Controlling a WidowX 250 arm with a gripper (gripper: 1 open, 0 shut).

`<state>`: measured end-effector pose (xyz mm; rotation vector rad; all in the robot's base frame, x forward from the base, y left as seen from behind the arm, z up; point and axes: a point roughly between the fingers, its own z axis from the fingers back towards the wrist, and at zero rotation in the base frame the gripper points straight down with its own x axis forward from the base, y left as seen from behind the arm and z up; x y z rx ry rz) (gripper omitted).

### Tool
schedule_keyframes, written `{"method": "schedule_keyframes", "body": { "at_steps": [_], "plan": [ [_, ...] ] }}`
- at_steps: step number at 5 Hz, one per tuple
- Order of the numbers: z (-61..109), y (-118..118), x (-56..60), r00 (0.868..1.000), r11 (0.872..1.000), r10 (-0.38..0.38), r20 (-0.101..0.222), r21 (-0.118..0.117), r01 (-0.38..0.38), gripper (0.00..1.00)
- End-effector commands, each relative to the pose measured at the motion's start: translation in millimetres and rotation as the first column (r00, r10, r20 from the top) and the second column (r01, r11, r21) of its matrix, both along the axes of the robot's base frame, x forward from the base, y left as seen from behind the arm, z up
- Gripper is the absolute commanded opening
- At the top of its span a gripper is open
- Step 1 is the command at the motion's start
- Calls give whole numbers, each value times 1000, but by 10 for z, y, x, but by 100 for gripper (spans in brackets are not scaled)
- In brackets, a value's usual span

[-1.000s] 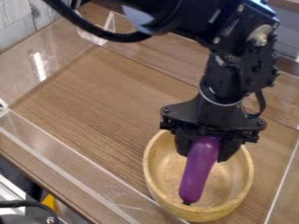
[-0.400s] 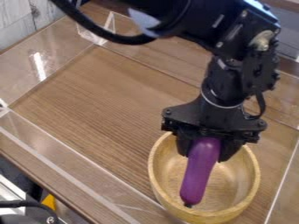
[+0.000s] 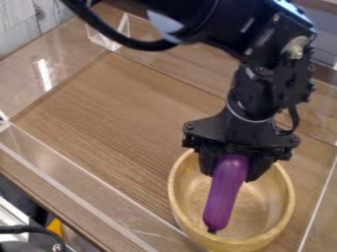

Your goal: Put the purple eggplant in the brown bowl

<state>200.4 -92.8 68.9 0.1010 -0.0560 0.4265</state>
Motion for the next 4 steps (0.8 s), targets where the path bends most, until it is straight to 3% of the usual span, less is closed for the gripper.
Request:
{"method": "schedule_keyframes", "body": {
  "at_steps": [1,4],
  "plan": [
    [-47,-25,-76,1000,1000,-3,-23,15,3,0],
    [-80,-6,-76,999,1000,12,-34,26,-11,0]
  ]
}}
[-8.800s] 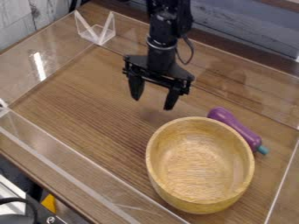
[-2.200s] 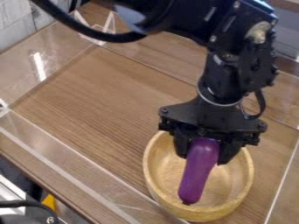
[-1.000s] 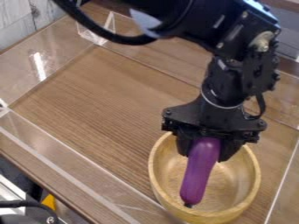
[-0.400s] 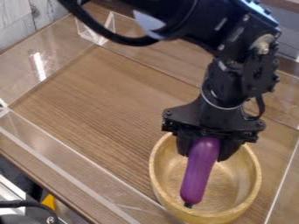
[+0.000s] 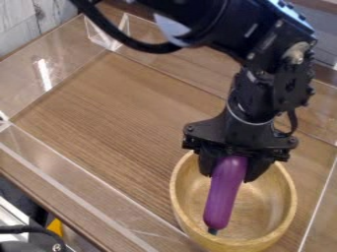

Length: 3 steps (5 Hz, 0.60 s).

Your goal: Put the purple eggplant in the brown bowl

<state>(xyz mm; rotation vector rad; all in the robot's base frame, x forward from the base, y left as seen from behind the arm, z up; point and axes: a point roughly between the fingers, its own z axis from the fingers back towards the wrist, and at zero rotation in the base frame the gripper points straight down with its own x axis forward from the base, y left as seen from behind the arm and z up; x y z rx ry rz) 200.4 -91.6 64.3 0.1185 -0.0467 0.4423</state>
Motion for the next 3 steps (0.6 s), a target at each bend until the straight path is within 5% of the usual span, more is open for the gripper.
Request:
{"method": "schedule_keyframes", "body": {
  "at_steps": [1,3],
  "plan": [
    [-31,-7,-58,1000,1000,0,-24,10,0,100],
    [-41,9,-22,1000,1000,12,-18,8,-12,100]
  ]
}}
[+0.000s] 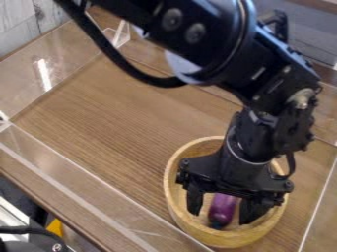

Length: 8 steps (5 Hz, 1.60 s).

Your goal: Put the purple eggplant in the brown bowl

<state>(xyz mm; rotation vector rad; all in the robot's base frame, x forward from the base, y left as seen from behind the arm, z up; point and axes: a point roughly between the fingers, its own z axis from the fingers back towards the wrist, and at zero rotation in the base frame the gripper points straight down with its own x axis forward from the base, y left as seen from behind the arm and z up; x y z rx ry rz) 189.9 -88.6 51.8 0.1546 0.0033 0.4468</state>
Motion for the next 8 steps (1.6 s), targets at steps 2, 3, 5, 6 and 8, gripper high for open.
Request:
{"method": "schedule_keyframes", "body": {
  "at_steps": [2,3,5,6,8],
  "plan": [
    [71,-9,119,999,1000,12,41,-20,-11,0],
    [77,-9,127,999,1000,15,42,-20,-14,0],
    [74,-29,141,999,1000,16,43,-19,-15,0],
    [71,-38,147,999,1000,17,43,-19,-16,0],
    [66,-57,158,999,1000,18,44,-18,-17,0]
  ]
}}
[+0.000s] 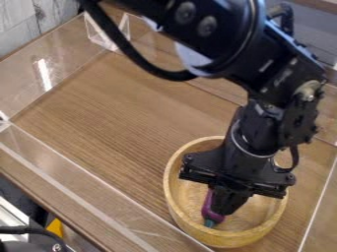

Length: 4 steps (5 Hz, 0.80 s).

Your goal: Put the purple eggplant in the brown bowl

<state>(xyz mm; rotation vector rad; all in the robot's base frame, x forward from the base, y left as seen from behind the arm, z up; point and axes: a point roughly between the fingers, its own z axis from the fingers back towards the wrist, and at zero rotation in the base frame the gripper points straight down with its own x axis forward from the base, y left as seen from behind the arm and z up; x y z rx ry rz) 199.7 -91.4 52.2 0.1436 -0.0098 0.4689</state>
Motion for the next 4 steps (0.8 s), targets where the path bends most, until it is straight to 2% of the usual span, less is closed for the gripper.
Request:
{"method": "schedule_keyframes", "body": {
  "at_steps": [1,4],
  "plan": [
    [58,-39,65,1000,1000,-2,27,-10,3,0],
    [48,-65,79,1000,1000,1,27,-8,-1,0]
  ]
}}
